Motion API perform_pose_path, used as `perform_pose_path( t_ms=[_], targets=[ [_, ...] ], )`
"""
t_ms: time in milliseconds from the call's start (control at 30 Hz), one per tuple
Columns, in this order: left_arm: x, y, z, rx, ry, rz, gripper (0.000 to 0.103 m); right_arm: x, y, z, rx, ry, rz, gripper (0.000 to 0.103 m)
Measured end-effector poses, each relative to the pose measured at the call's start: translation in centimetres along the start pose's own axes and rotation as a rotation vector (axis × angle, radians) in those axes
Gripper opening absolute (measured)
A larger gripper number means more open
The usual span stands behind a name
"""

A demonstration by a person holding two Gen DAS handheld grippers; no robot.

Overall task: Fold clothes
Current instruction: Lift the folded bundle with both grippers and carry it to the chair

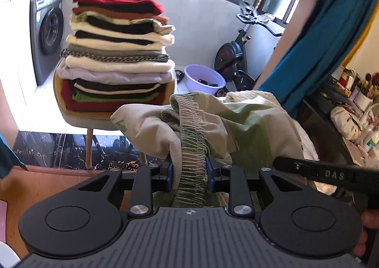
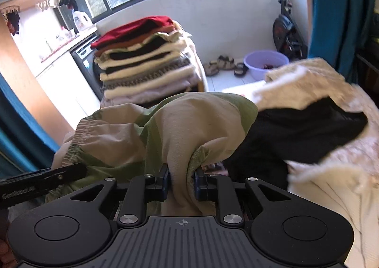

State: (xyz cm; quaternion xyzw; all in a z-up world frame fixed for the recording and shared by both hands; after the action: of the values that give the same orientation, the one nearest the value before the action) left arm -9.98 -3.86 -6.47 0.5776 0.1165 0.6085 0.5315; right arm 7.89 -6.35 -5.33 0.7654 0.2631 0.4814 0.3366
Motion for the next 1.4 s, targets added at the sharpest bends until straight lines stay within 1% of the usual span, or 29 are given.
perform_pose_path(
  t_ms=[67,167,367,500,567,600,633,733,800,933,1033,1133,1200,1300,1400],
  targets=[
    [1.2,-0.7,-1.6,-0.006,0.007,-0.007,0.027,0.8,-1.5,-1.7,-0.009,0.003,-0.008,0.018],
    [3.8,-2.5,-3.2,0.005,-0.006,-0.015,0.027,2.0,-3.7,-3.1,-0.015,-0.016,-0.021,0.018],
    [9.1,-6.2,-6.6,0.026,-0.031,-0.030,0.027,4.0,-9.1,-3.9,-0.032,-0.094,-0.055,0.018],
    [12.6,-8.6,-8.9,0.041,-0.048,-0.040,0.027,7.9,-13.5,-3.7,-0.008,-0.112,-0.046,0.018],
    [14.4,-9.8,-10.0,0.048,-0.056,-0.045,0.027,10.8,-16.0,-3.6,0.021,-0.115,-0.028,0.018],
    [15.3,-10.4,-10.6,0.052,-0.061,-0.047,0.027,12.5,-17.2,-3.6,0.037,-0.113,-0.015,0.018],
    [17.1,-11.2,-11.0,0.053,-0.057,-0.051,0.027,14.4,-18.2,-3.7,0.051,-0.111,-0.001,0.018],
    [23.8,-13.1,-11.7,0.048,-0.049,-0.047,0.027,20.6,-20.9,-3.9,0.091,-0.110,0.033,0.018],
    [28.8,-13.7,-12.0,0.034,-0.042,-0.006,0.027,25.5,-22.1,-4.1,0.112,-0.097,0.049,0.018],
    [38.0,-13.9,-14.2,0.011,-0.001,0.065,0.027,36.8,-23.8,-5.4,0.151,-0.024,0.113,0.018],
    [45.1,-13.1,-16.8,0.006,0.019,0.120,0.027,45.3,-24.4,-8.2,0.186,0.044,0.171,0.018],
    [51.8,-12.1,-19.6,0.028,-0.001,0.171,0.028,53.4,-25.3,-11.6,0.226,0.078,0.216,0.018],
    [56.0,-11.7,-21.6,0.045,-0.016,0.198,0.028,58.1,-26.2,-13.7,0.233,0.088,0.233,0.018],
    [60.7,-11.5,-24.7,0.017,-0.014,0.205,0.028,64.0,-28.1,-16.4,0.221,0.073,0.234,0.018],
    [64.1,-12.5,-27.3,-0.003,-0.028,0.189,0.028,68.2,-30.5,-18.5,0.200,0.065,0.228,0.018]
  ],
)
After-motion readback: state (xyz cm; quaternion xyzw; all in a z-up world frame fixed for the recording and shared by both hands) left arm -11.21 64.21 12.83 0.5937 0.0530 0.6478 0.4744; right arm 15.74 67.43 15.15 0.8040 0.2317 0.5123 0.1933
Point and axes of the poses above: each gripper's, at about its wrist camera, not at the fingertips, and y roughly against the way its jaws point, z to its right, x to its top, the point moved 4 cm from there along -y, roughly the way its jaws point, and after that the axes turned 9 degrees about -z, right-handed, at the moved point
